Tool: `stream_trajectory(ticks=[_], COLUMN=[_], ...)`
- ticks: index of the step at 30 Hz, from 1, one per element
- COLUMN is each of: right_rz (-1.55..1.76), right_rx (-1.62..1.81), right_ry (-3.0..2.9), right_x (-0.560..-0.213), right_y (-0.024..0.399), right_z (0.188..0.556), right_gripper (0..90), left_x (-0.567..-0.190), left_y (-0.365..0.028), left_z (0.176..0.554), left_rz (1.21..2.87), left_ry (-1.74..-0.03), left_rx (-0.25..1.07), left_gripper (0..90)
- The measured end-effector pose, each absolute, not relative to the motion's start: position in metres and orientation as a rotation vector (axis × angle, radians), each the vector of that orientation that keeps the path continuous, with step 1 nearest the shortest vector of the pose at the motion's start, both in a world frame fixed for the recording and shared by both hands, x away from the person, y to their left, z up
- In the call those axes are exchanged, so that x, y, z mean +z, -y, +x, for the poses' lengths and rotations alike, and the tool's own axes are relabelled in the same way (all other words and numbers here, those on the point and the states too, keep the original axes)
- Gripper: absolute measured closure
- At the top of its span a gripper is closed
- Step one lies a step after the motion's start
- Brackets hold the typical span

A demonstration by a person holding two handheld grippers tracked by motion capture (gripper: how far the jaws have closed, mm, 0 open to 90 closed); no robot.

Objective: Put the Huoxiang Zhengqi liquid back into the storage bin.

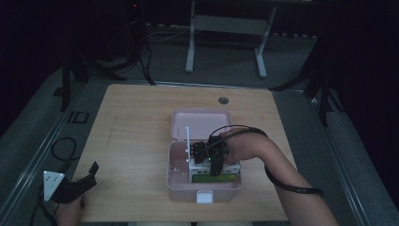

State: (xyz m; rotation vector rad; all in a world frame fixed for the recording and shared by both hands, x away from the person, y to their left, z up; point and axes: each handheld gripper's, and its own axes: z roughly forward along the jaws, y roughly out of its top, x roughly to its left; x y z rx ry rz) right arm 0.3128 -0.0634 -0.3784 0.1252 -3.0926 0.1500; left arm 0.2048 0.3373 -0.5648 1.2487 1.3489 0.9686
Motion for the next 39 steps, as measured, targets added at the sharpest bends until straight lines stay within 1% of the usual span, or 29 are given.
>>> stream_trajectory(ticks=[27, 31, 37, 39], right_rz=[0.063, 0.069, 0.075, 0.08], right_rx=[0.176, 0.17, 0.143, 0.138], right_ry=[3.04, 3.034, 3.038, 3.033], right_x=[-0.457, -0.464, -0.464, -0.463], right_y=[0.067, 0.069, 0.071, 0.071], right_z=[0.327, 0.327, 0.326, 0.326], right_gripper=[61.6, 61.5, 60.7, 56.8], left_x=[-0.565, -0.565, -0.565, -0.565], left_y=[-0.337, -0.337, -0.337, -0.337], left_z=[0.205, 0.205, 0.205, 0.205], left_rz=[1.254, 1.253, 1.255, 1.254], left_ry=[-1.344, -1.345, -1.345, -1.345], left_rx=[0.967, 0.968, 0.97, 0.97], left_gripper=[1.2, 1.2, 1.2, 1.2])
